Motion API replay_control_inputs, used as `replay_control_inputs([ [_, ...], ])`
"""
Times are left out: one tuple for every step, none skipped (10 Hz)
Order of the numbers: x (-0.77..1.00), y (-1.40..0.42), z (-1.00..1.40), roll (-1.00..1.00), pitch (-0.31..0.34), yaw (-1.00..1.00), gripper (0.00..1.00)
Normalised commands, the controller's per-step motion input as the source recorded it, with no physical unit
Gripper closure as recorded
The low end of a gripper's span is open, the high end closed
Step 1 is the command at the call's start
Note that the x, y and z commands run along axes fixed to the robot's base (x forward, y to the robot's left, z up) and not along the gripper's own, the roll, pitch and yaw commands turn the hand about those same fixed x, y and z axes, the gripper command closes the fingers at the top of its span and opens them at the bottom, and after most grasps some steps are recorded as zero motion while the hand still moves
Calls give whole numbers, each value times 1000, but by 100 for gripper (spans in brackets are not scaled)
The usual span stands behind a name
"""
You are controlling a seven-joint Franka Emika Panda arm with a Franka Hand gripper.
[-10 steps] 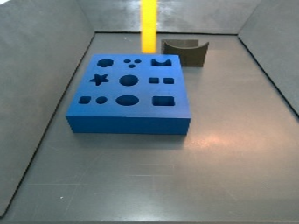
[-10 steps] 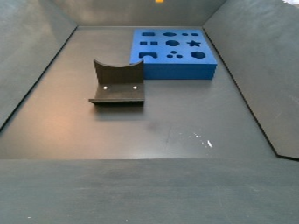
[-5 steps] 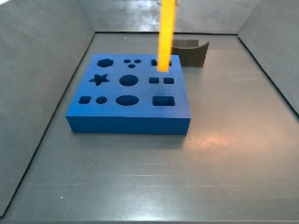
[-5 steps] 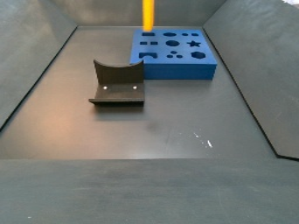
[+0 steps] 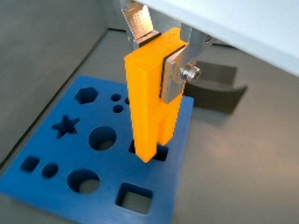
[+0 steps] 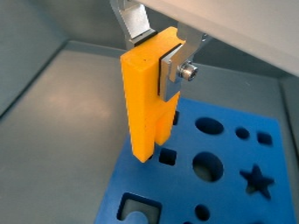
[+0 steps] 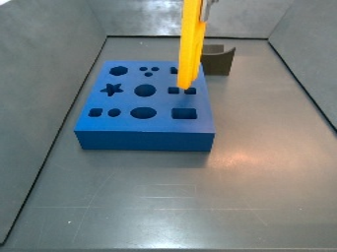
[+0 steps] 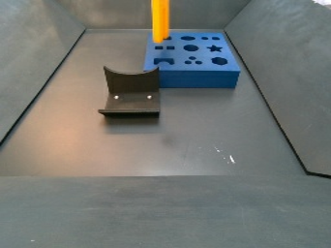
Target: Insert the double-square object.
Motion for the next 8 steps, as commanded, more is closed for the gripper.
replay_control_inputs([
  [0, 0, -260, -3, 106, -1000, 100],
  [-11, 0, -171, 0, 150, -980, 100],
  [-11, 0, -109, 0, 159, -971, 100],
  [0, 0, 0, -27, 131, -971, 100],
  [11, 0, 94, -107, 64, -977, 100],
  [40, 0, 137, -120, 41, -971, 100],
  [43, -14, 129, -126, 40, -971, 100],
  [37, -26, 89, -130, 21, -986, 100],
])
